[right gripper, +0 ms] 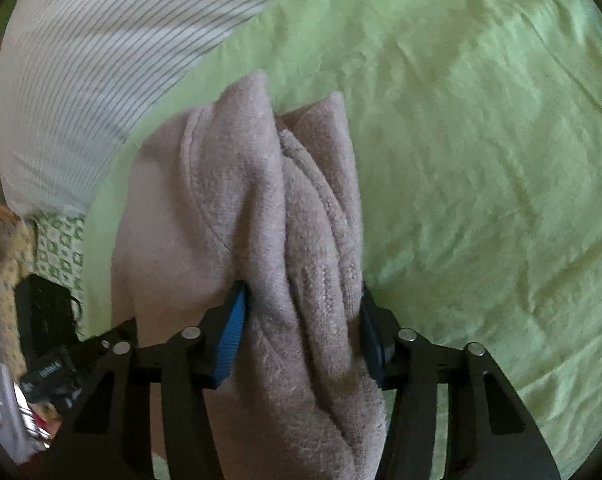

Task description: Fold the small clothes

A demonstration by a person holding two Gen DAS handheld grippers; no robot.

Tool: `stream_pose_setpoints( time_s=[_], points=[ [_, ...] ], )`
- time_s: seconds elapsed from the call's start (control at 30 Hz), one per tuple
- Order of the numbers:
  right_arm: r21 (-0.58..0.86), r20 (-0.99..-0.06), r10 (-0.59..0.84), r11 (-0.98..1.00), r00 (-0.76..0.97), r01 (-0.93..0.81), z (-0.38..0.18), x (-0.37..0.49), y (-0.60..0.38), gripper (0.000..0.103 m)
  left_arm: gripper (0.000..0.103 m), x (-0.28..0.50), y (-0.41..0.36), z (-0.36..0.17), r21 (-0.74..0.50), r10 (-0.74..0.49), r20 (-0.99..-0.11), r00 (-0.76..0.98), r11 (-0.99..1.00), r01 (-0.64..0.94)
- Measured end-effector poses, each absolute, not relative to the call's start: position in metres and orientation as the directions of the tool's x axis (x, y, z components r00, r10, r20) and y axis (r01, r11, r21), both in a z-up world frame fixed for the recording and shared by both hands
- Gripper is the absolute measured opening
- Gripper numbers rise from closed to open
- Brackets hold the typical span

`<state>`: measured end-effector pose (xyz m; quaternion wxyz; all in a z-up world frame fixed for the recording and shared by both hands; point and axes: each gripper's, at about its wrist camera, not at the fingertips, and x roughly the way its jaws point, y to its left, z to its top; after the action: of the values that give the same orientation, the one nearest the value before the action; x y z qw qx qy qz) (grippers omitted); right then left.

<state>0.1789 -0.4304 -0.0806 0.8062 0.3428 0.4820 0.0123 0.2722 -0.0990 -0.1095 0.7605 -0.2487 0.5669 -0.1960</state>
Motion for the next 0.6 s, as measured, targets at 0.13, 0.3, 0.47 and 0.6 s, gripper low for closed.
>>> stream_pose_setpoints(
  time_s=[0.13, 0.3, 0.47, 0.6],
  points=[
    [0.581, -0.749, 0.358, 0.759, 0.557, 0.293, -0.074, 0.171, -0.427, 0.034, 0.063, 0.267, -0.105, -0.103, -0.589, -0.572, -0.767, 0.292, 0.807, 0.035],
    [0.578, -0.739, 0.345, 0.766, 0.579, 0.281, -0.064, 0.163, -0.420, 0.030, 0.052, 0.263, -0.103, -0.099, -0.599, -0.575, -0.750, 0.328, 0.800, 0.032],
    [0.598, -0.699, 0.353, 0.765, 0.622, 0.238, -0.043, 0.154, -0.405, 0.028, 0.047, 0.253, -0.101, -0.086, -0.586, -0.560, -0.746, 0.360, 0.809, 0.043],
    [0.575, -0.695, 0.365, 0.800, 0.619, 0.173, -0.029, 0.152, -0.379, 0.027, 0.046, 0.238, -0.079, -0.075, -0.588, -0.543, -0.735, 0.406, 0.809, 0.019]
  ],
)
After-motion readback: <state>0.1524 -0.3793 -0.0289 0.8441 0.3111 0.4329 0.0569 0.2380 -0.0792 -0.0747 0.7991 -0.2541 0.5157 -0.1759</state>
